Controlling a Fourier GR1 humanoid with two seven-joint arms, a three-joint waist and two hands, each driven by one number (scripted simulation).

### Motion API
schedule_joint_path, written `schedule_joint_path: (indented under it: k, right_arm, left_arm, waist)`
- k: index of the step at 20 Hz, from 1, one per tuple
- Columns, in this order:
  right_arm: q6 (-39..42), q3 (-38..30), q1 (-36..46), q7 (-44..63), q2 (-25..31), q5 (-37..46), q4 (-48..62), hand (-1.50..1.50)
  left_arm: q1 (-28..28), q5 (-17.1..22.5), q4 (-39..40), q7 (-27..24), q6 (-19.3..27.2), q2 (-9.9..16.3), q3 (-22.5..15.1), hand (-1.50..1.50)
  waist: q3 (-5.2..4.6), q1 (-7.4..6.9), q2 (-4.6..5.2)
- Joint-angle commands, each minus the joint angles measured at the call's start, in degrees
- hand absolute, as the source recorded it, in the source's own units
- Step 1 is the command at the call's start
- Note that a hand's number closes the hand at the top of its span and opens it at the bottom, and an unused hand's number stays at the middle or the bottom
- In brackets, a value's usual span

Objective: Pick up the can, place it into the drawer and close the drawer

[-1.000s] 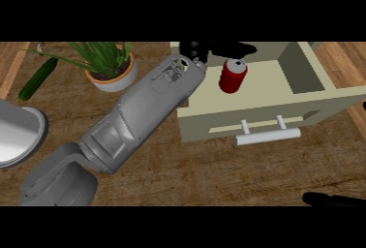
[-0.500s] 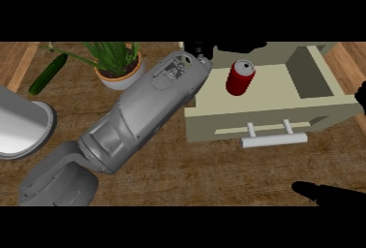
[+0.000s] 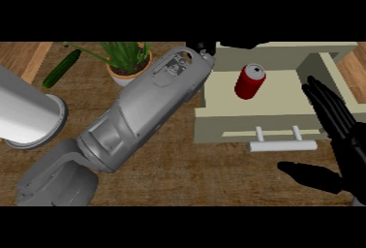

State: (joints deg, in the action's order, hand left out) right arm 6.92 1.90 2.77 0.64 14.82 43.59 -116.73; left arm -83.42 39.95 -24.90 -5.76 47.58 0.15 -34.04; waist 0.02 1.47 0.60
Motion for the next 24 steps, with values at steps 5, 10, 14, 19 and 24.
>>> schedule_joint_path:
  k: [5, 10, 14, 19, 24]
  right_arm:
    - [-10.46, 6.03, 2.89, -2.07, -1.86, 16.91, 17.27, -1.50]
    - [-17.32, 2.74, 7.57, -2.96, -5.56, 16.28, 27.23, -1.50]
    - [-21.65, 1.76, 10.29, -3.97, -6.67, 18.18, 35.59, -1.50]
    - [-26.13, -2.70, 15.87, -8.85, -4.33, 17.22, 47.12, -1.50]
    - [-31.87, -2.14, 19.24, -6.49, -7.09, 22.93, 55.60, -1.50]
  left_arm:
    - [1.50, -2.03, -2.64, 2.08, -0.74, 1.82, 0.72, -1.50]
    - [3.77, -3.95, -10.03, 8.50, -0.32, 6.80, 0.03, -1.50]
    - [8.21, -5.74, -15.57, 11.13, -1.70, 11.99, -1.35, -1.50]
    - [10.84, -6.42, -22.62, 13.98, -2.40, 15.26, -1.59, -1.50]
    - [14.51, -7.16, -28.75, 16.61, -1.36, 17.54, -2.10, -1.50]
  waist:
    - [0.01, -2.12, -0.43]
    - [0.01, -2.86, -0.79]
    - [0.01, -3.57, -0.89]
    - [0.04, -4.38, -0.80]
    - [0.04, -5.28, -0.68]
